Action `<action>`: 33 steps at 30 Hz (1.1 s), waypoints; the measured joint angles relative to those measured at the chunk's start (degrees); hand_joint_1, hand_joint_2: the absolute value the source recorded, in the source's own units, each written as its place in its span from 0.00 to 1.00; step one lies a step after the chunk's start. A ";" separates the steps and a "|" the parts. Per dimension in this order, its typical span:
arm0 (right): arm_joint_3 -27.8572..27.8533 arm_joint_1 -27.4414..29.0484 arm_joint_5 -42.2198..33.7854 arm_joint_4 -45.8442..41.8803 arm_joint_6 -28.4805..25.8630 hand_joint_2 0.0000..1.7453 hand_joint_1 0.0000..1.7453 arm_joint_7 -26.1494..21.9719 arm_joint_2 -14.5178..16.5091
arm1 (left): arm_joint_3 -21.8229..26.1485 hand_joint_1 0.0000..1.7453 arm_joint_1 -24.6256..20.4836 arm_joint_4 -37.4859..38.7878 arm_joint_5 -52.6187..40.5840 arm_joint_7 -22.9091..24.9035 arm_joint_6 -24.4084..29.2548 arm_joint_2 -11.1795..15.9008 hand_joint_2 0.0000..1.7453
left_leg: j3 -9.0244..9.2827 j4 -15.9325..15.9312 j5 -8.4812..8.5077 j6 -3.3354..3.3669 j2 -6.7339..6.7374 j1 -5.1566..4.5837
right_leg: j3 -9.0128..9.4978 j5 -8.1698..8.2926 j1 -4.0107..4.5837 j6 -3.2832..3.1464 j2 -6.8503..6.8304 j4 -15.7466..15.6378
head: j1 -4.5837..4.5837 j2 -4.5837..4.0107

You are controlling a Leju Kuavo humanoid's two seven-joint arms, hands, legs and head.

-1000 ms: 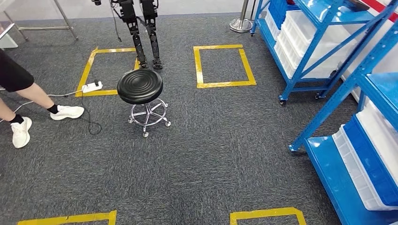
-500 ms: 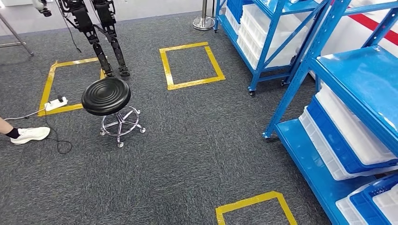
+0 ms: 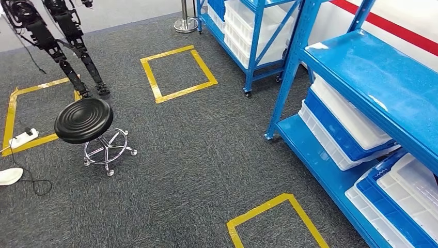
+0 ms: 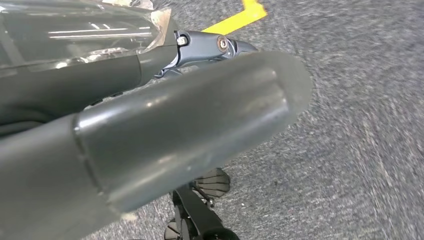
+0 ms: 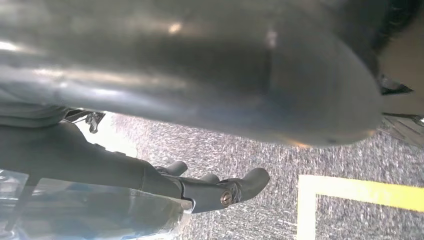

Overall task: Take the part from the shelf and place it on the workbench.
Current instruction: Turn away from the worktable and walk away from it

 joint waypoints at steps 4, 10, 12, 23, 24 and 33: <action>0.04 0.21 0.00 0.03 0.00 0.00 0.00 0.00 -0.13 | 0.01 0.00 -0.40 -0.16 -0.04 -0.07 0.01 -0.11 0.00 | 0.42 0.55 -1.13 -1.22 -0.10 0.58 | -0.08 0.02 0.21 -1.99 2.34 -0.36 | -0.30 0.00; 0.07 0.18 -0.04 0.05 0.01 0.00 0.00 -0.04 -0.13 | 0.01 0.00 0.09 -0.20 -0.08 -0.13 0.00 -0.18 0.00 | -7.71 15.75 -7.16 -0.57 -6.05 0.51 | 0.25 0.25 1.22 -3.45 6.62 -0.42 | -0.65 0.00; 0.08 0.23 -0.01 0.05 0.05 0.00 0.00 -0.19 -0.13 | 0.01 0.00 0.10 -0.20 -0.09 -0.09 -0.01 -0.18 0.00 | -6.41 11.16 -2.96 0.22 -6.78 0.29 | 0.50 0.25 1.53 -3.49 8.24 -0.41 | -0.65 0.00; 0.13 -0.05 -0.04 0.08 0.06 0.00 0.00 -0.42 0.25 | 0.75 0.00 -0.16 -0.39 -0.53 -0.44 -0.81 -0.15 0.00 | -1.80 -0.67 2.50 2.45 -5.77 -0.45 | -6.09 -4.47 1.36 -2.67 5.49 10.27 | -0.01 0.00; 0.13 -0.07 -0.10 0.08 0.05 0.00 0.00 -0.42 0.25 | 0.91 0.00 -0.12 -0.38 -0.59 -0.42 -0.82 -0.15 0.00 | -1.87 -0.66 2.50 2.45 -4.80 -0.47 | -7.48 -5.54 1.12 -2.50 5.10 13.22 | 0.00 0.00; 0.11 0.01 -0.33 0.07 0.09 0.00 0.00 -0.10 0.14 | 1.30 0.00 -0.33 -0.41 -0.76 -0.15 -0.86 -0.05 0.00 | -0.64 -0.41 1.23 -0.39 1.28 -0.21 | 0.77 -0.60 0.21 -1.10 0.81 -0.77 | -0.42 0.00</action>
